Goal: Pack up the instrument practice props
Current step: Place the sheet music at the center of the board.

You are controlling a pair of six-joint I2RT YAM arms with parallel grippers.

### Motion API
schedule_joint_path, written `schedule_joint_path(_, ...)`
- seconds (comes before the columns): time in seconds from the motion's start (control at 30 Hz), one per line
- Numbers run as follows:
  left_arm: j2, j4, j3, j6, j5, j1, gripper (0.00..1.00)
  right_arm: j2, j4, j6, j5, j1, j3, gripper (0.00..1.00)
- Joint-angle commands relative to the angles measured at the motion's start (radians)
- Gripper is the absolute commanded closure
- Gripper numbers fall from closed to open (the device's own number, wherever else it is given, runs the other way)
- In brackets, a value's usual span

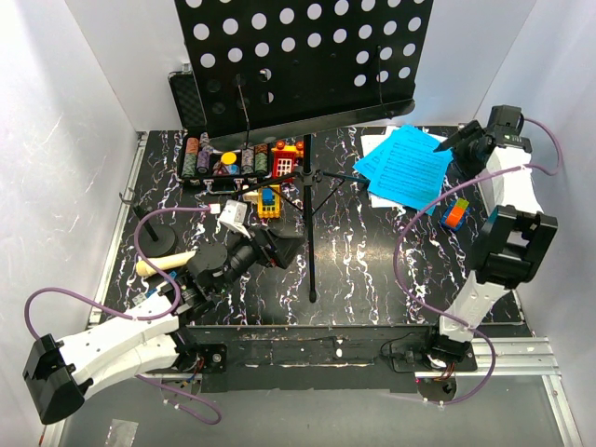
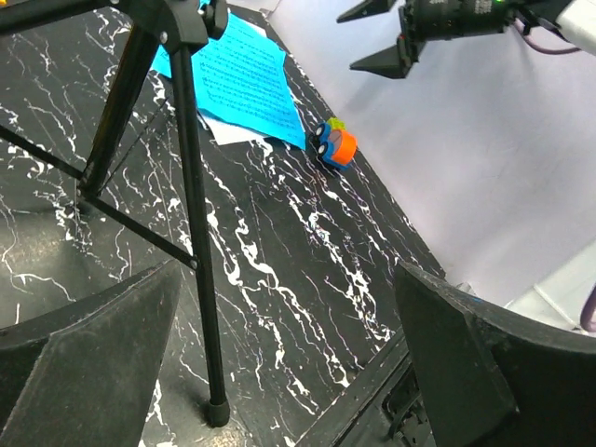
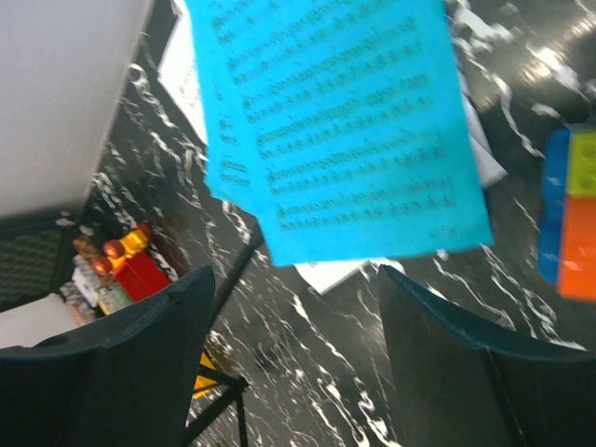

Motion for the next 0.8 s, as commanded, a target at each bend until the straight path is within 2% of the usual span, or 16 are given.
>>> schedule_joint_path(0.0, -0.009, -0.039, 0.040, -0.015, -0.034, -0.001, 0.02, -0.124, -0.019, -0.034, 0.102, -0.007, -0.144, 0.21)
schedule_joint_path(0.07, -0.014, -0.018, 0.037, 0.003, -0.032, -0.001, 0.02, -0.239, 0.084, -0.008, 0.066, 0.008, -0.284, 0.23)
schedule_joint_path(0.2, 0.000, 0.151, 0.017, 0.078, -0.047, 0.001, 0.02, -0.476, 0.288, 0.011, 0.044, 0.132, -0.493, 0.27)
schedule_joint_path(0.3, 0.053, 0.261, 0.049, 0.191, -0.066, 0.001, 0.02, -0.622, 0.426, 0.026, 0.024, 0.226, -0.668, 0.30)
schedule_joint_path(0.4, 0.180, 0.294, 0.149, 0.358, -0.044, -0.001, 0.02, -0.737, 0.521, 0.069, -0.023, 0.284, -0.825, 0.33)
schedule_joint_path(0.47, 0.282, 0.297, 0.224, 0.460, -0.035, -0.002, 0.02, -0.803, 0.563, 0.065, -0.066, 0.315, -0.888, 0.34)
schedule_joint_path(0.57, 0.412, 0.339, 0.308, 0.654, -0.043, -0.001, 0.08, -0.889, 0.542, 0.026, -0.080, 0.368, -0.906, 0.35)
schedule_joint_path(0.67, 0.501, 0.456, 0.336, 0.773, -0.100, 0.002, 0.13, -0.966, 0.500, -0.031, -0.050, 0.451, -0.903, 0.35)
schedule_joint_path(0.77, 0.586, 0.469, 0.405, 0.799, -0.109, 0.012, 0.20, -1.018, 0.486, -0.037, -0.036, 0.505, -0.931, 0.34)
